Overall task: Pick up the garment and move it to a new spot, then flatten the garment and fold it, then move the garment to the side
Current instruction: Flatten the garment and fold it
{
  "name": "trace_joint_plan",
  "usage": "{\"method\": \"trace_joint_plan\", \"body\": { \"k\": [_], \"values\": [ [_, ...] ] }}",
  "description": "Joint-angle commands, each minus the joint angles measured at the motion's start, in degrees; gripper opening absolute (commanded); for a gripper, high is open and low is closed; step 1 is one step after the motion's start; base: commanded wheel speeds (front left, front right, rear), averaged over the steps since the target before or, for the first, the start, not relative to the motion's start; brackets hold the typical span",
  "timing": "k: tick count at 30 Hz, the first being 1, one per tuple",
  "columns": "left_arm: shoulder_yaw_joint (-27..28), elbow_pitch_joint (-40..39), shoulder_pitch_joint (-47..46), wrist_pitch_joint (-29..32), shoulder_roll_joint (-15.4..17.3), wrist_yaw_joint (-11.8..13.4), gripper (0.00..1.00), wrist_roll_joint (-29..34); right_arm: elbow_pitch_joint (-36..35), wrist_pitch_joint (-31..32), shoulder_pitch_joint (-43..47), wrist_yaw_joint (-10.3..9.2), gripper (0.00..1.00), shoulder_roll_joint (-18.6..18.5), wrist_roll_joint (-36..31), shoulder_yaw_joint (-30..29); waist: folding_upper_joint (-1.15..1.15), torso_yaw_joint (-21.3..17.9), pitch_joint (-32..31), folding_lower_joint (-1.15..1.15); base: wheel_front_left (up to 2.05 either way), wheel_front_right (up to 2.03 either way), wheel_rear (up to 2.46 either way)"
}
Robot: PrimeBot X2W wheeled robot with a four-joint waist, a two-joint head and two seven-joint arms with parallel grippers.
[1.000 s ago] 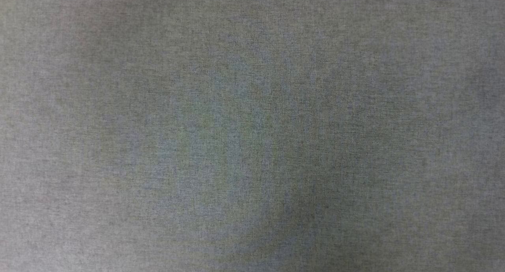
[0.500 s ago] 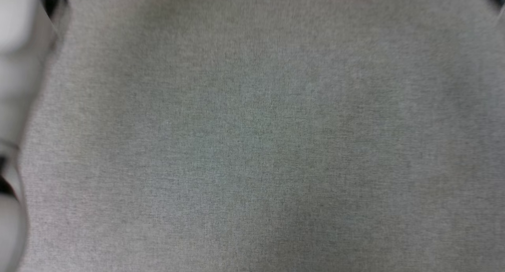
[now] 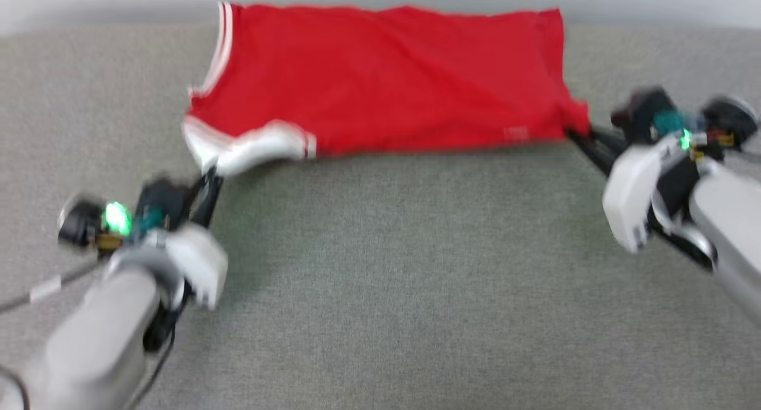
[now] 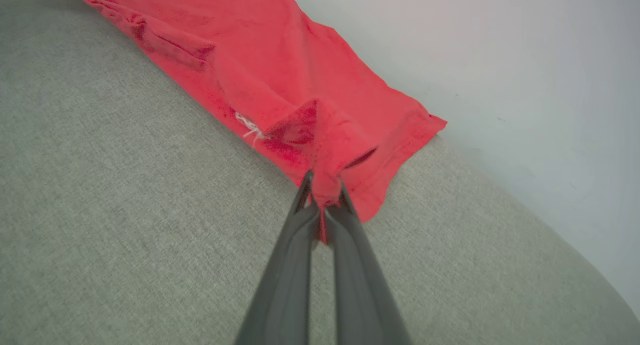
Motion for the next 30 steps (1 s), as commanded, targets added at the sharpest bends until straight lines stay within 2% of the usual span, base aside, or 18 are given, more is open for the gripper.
{"method": "trace_joint_plan", "body": {
  "k": [1, 8, 12, 17, 23, 30],
  "values": [
    [0.3, -1.4, 2.9, 0.4, 0.9, 0.9, 0.0, -1.1, -1.0, 0.3, 2.4, -0.05, 0.0, -1.0, 0.4, 0.2, 0.0, -0.4, -2.9, 0.01, 0.0, 0.0, 0.0],
    [-0.6, -15.3, 21.1, 4.6, 6.4, 6.3, 0.0, -6.1, -9.6, 3.6, 16.6, -0.05, 0.0, -8.2, 2.5, -1.5, 0.0, -0.3, -8.7, 0.01, 0.0, 0.0, 0.0],
    [-2.8, -20.9, 28.4, 7.0, 7.2, 7.9, 0.0, -7.8, -14.5, 5.9, 25.1, -0.05, 0.0, -11.1, 3.0, -4.1, 0.0, -0.2, -10.9, 0.01, 0.0, 0.0, 0.0],
    [-4.6, -23.7, 35.2, 8.3, 7.9, 9.9, 0.0, -9.6, -20.0, 9.0, 36.0, -0.05, 0.0, -13.6, 2.8, -8.4, 0.0, -0.6, -13.6, 0.01, 0.0, 0.0, 0.0],
    [-4.8, -26.2, 42.7, 7.4, 8.0, 12.9, 0.0, -12.7, -23.5, 11.8, 46.7, -0.05, 0.0, -14.3, 1.2, -16.8, 0.0, -1.2, -15.6, 0.01, 0.0, 0.0, 0.0],
    [-6.0, -28.1, 47.4, 7.7, 8.0, 13.0, 0.0, -15.1, -28.1, 16.2, 56.9, -0.05, 0.0, -12.9, -1.9, -24.2, 0.0, -0.8, -16.8, 0.01, 0.0, 0.0, 0.0]
  ]
}}
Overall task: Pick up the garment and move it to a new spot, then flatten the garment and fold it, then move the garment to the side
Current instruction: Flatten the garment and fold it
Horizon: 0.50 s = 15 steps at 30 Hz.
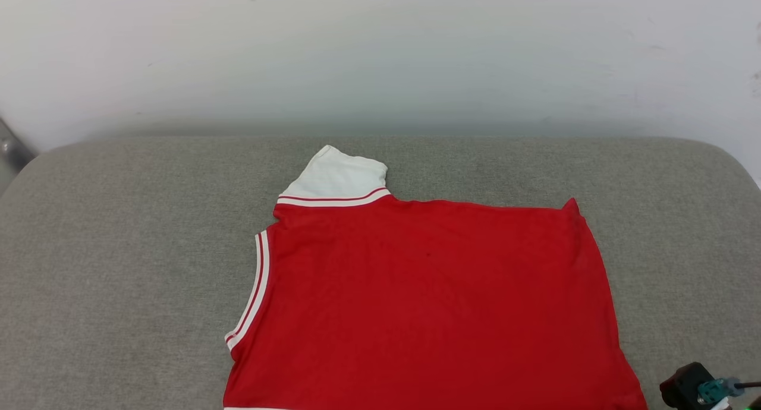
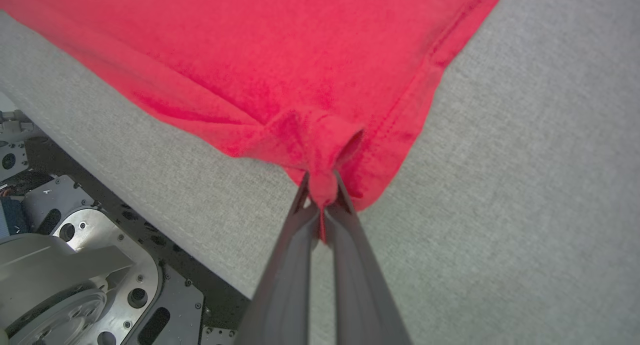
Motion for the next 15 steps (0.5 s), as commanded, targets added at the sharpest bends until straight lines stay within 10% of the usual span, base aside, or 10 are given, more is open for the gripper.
{"method": "trace_joint_plan", "body": {
  "k": [1, 15],
  "values": [
    [0.0, -0.1, 0.4, 0.1, 0.2, 0.0, 0.0, -0.1, -0.8, 0.6, 1.4, -0.05, 0.0, 0.4, -0.7, -1.4, 0.0, 0.1, 0.0, 0.02, 0.0, 0.0, 0.0],
    [0.2, 0.9, -16.1, 2.2, 2.5, -3.5, 0.0, 9.4, -8.1, 4.4, 4.4, -0.05, 0.0, 6.7, -5.7, -15.3, 0.0, 0.0, 2.8, 0.02, 0.0, 0.0, 0.0]
  ]
}}
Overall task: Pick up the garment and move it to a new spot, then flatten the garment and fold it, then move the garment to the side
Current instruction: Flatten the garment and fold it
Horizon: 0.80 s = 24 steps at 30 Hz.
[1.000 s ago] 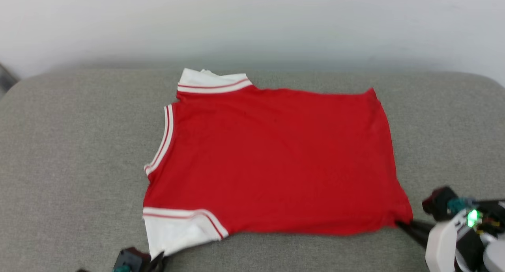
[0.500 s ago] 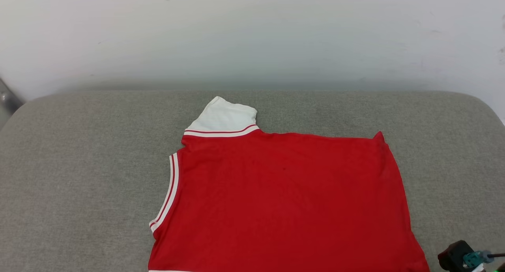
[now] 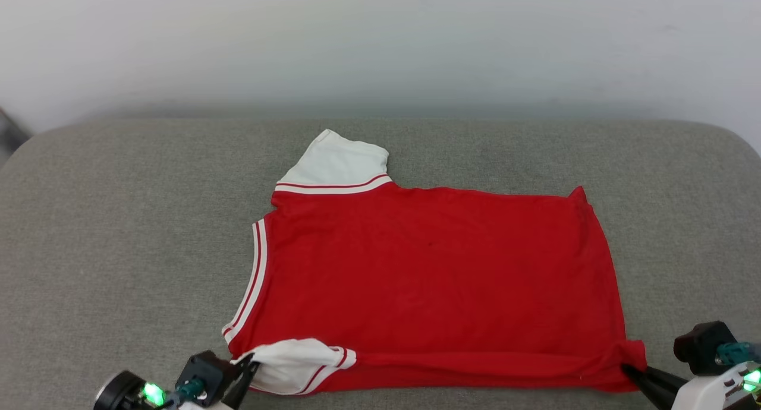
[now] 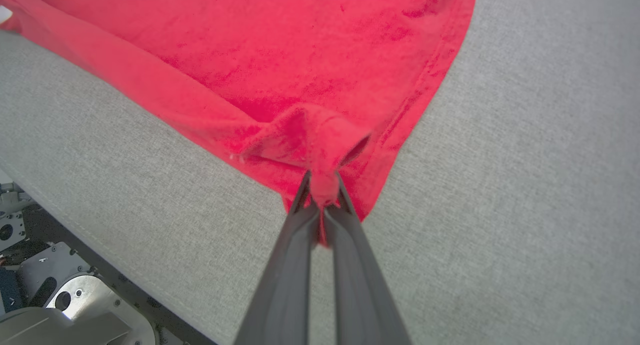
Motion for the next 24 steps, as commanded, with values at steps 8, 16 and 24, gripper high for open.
{"method": "trace_joint_plan", "body": {
  "k": [8, 16, 24],
  "values": [
    [0.1, 3.7, -11.5, 3.0, 0.5, -4.3, 0.0, 4.4, -2.6, 2.0, -4.9, -0.05, 0.0, 2.5, -1.5, -2.5, 0.0, -2.9, 4.1, 0.0, 0.0, 0.0, 0.0],
    [-0.1, 7.8, -18.5, 4.4, 0.1, -7.3, 0.0, 6.3, -0.8, 3.5, -11.7, -0.05, 0.0, 3.2, -1.3, -0.9, 0.0, -5.0, 9.2, 0.0, 0.0, 0.0, 0.0],
    [-0.1, 12.8, -24.2, 4.7, -1.5, -9.8, 0.0, 7.3, 3.3, 4.2, -18.8, -0.05, 0.0, 3.8, -0.9, 2.3, 0.0, -5.4, 14.7, 0.0, 0.0, 0.0, 0.0]
  ]
}}
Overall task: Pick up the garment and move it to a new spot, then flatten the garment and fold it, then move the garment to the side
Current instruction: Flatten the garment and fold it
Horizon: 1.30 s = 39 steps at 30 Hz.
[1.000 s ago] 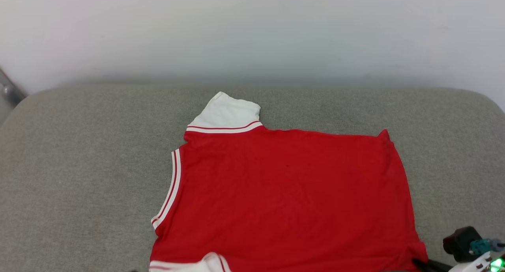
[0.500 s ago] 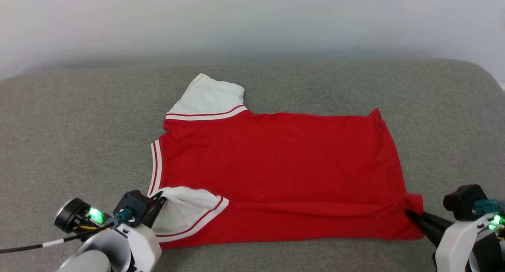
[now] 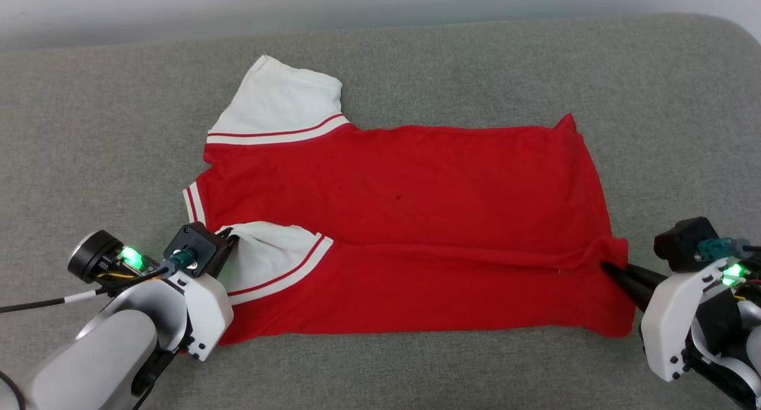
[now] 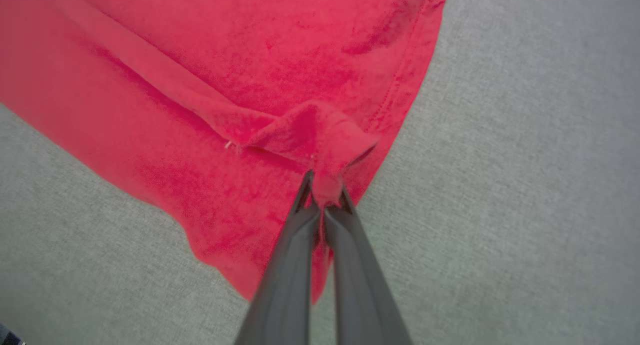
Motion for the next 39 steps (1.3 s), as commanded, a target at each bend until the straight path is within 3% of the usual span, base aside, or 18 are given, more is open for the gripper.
{"method": "trace_joint_plan", "body": {
  "k": [1, 14, 15, 16, 17, 21, 29, 33, 39],
  "values": [
    [0.0, 1.3, -1.2, 0.2, -0.7, -0.5, 0.0, 0.1, 1.2, 0.2, -2.2, -0.05, 0.0, 0.6, 0.3, 1.0, 0.0, -0.3, 2.1, -0.01, 0.0, 0.0, 0.0],
    [-1.4, 10.0, -1.0, -2.8, -4.4, -2.9, 0.0, -1.1, 12.7, -1.6, -8.7, -0.05, 0.0, 0.3, 2.9, 10.4, 0.0, 1.0, 2.3, -0.01, 0.0, 0.0, 0.0],
    [-1.4, 10.3, -0.9, -3.5, -4.7, -2.8, 0.31, -1.1, 12.8, -2.3, -8.6, -0.05, 0.0, 0.0, 3.4, 10.4, 0.0, 1.3, 1.7, -0.01, 0.0, 0.0, 0.0],
    [-1.4, 10.5, -0.9, -4.0, -4.8, -2.6, 1.0, -0.8, 12.8, -3.0, -8.3, -0.05, 0.45, -0.2, 3.6, 10.1, 0.0, 1.6, 1.1, -0.01, 0.0, 0.0, 0.0],
    [-1.5, 10.7, -0.8, -4.0, -5.2, -2.6, 1.0, -1.1, 12.7, -3.6, -7.9, -0.05, 1.0, -0.6, 3.7, 10.0, 0.0, 1.9, 0.3, -0.01, 0.0, 0.0, 0.0],
    [-0.4, 9.8, -0.5, -4.7, -5.9, -2.9, 1.0, -3.2, 11.4, -6.1, -4.8, -0.05, 1.0, -1.8, 4.2, 7.9, 0.0, 3.5, -3.8, -0.01, 0.0, 0.0, 0.0],
    [1.3, 4.2, -2.6, -0.5, -2.1, -4.1, 1.0, -5.9, 8.8, -7.5, 2.1, -0.05, 1.0, -1.6, 3.6, 2.7, 0.0, 5.5, -9.0, -0.01, 0.0, 0.0, 0.0],
    [0.1, 1.8, -4.3, 8.4, -0.1, -6.0, 1.0, -8.1, 7.7, -7.1, 4.9, -0.05, 1.0, -0.1, 2.8, -0.1, 0.0, 6.4, -10.2, -0.01, 0.0, 0.0, 0.0],
    [-2.0, 0.1, -7.6, 25.9, -0.1, -8.6, 1.0, -15.8, 6.3, -6.0, 7.7, -0.05, 1.0, 2.2, 1.4, -2.4, 0.0, 7.1, -11.0, -0.01, 0.0, 0.0, 0.0]
  ]
}}
